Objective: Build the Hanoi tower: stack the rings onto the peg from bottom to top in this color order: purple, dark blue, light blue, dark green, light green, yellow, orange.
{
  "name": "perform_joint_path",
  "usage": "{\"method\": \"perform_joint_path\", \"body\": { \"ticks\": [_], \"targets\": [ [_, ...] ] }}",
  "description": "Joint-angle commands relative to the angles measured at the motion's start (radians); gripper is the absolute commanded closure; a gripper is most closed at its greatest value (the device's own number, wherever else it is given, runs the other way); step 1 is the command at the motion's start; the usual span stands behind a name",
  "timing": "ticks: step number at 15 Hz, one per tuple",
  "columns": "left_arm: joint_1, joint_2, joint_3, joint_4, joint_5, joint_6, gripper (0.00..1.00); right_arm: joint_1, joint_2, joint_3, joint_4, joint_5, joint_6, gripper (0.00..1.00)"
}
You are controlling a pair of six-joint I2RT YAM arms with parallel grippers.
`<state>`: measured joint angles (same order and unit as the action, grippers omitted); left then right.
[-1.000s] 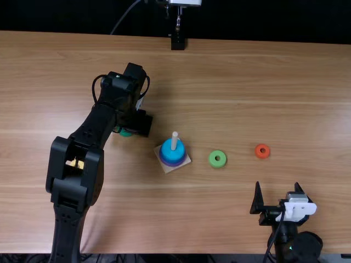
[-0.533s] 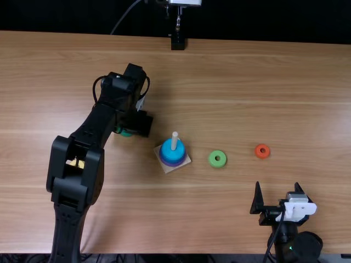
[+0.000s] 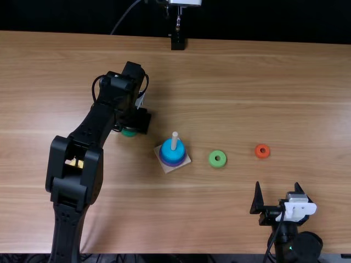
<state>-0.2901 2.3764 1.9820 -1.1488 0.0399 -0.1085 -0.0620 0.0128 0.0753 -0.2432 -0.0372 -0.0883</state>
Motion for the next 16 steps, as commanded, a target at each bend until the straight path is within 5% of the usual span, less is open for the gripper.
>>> {"method": "perform_joint_path", "body": {
  "ticks": [1,6,11,16],
  "targets": [
    [0.023,0.023,0.021,0.015,0.03,0.007,0.41,-0.012,-0.013,-0.06,-0.078,-0.011,-0.002,0.0],
    [0.039,0.012,0.014,0.059,0.032,0.005,0.79,-0.012,-0.013,-0.06,-0.078,-0.013,-0.002,0.0],
    [0.045,-0.008,0.023,0.039,0.03,-0.004,0.98,-0.012,-0.013,-0.06,-0.078,-0.013,-0.002,0.0],
    [0.054,-0.121,0.089,-0.14,0.014,-0.007,1.0,-0.012,-0.013,-0.06,-0.078,-0.011,-0.002,0.0]
  ]
}}
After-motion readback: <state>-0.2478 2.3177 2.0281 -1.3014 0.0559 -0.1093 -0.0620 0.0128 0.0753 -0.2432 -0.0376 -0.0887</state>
